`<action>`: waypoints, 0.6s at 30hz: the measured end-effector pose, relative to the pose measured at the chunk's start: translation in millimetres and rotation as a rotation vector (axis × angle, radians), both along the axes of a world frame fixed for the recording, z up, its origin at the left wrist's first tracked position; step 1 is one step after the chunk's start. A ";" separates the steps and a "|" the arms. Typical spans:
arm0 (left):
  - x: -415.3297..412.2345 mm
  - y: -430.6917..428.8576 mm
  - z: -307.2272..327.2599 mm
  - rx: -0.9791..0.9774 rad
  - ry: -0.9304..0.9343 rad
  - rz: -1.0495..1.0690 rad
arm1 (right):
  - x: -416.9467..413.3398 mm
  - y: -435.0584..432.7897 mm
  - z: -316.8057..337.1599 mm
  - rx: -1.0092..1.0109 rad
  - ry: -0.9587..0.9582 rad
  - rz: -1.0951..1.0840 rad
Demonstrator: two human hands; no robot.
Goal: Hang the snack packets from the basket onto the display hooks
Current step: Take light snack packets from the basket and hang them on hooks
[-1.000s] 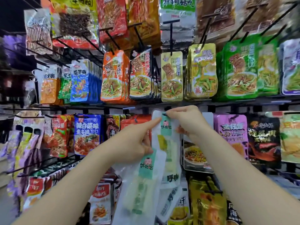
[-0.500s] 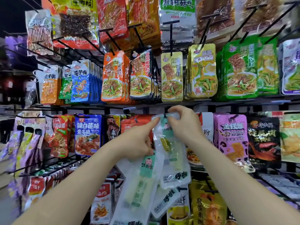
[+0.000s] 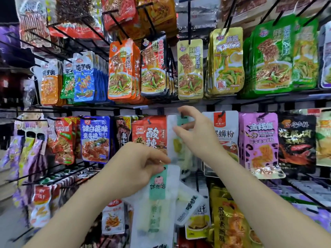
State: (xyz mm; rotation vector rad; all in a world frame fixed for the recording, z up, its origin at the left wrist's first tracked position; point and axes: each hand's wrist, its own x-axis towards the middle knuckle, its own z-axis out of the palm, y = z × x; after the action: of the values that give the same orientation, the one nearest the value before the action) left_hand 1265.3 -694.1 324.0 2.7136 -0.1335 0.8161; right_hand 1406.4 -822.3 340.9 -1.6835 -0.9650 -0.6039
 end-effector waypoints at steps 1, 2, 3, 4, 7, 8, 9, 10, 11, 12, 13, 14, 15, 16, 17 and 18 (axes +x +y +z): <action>-0.4 0.5 0.5 -0.028 -0.020 -0.009 | 5.4 4.7 0.2 0.020 0.043 0.004; 0.8 1.2 2.5 -0.055 -0.034 -0.016 | 11.4 8.6 0.4 0.023 0.082 -0.001; 3.5 1.8 5.4 -0.073 -0.043 -0.020 | 17.5 11.7 0.4 0.031 0.121 0.005; 7.2 2.2 8.8 -0.082 -0.050 -0.025 | 22.1 13.8 0.8 0.050 0.162 0.038; 24.1 1.7 16.6 -0.070 -0.070 -0.035 | 34.3 17.4 -1.6 0.096 0.296 0.195; 30.2 1.1 18.1 -0.054 -0.066 -0.033 | 36.2 17.5 -2.7 0.089 0.335 0.235; 36.7 0.6 18.7 -0.035 -0.060 -0.030 | 39.3 17.9 -4.5 0.079 0.361 0.255; 42.8 0.1 19.3 -0.018 -0.059 -0.028 | 41.0 17.5 -5.1 0.068 0.377 0.260; 48.4 -0.4 19.9 -0.003 -0.060 -0.023 | 45.1 17.9 -5.9 0.065 0.389 0.260; 52.9 -1.4 20.8 0.010 -0.064 -0.019 | 46.5 18.4 -5.4 0.067 0.405 0.261; 57.3 -2.1 21.3 0.020 -0.070 -0.016 | 47.4 19.0 -3.9 0.076 0.433 0.266; 60.9 -2.9 21.6 0.027 -0.080 -0.019 | 47.4 19.8 -2.1 0.085 0.476 0.270; 64.2 -3.4 21.6 0.028 -0.089 -0.025 | 46.7 20.2 -0.9 0.095 0.512 0.285; 66.8 -3.4 21.1 0.023 -0.101 -0.035 | 43.5 18.2 -0.3 0.090 0.541 0.304; 68.8 -2.6 20.1 0.015 -0.121 -0.050 | 39.5 14.4 -0.9 0.068 0.544 0.311; 70.3 -1.2 19.0 0.001 -0.147 -0.072 | 33.7 7.1 -3.2 0.015 0.529 0.299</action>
State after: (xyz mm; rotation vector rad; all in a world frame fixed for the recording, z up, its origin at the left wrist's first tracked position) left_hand 1335.6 -695.2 343.0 2.6315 -0.2619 0.9944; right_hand 1440.1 -815.2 337.7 -1.5321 -0.7944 0.0386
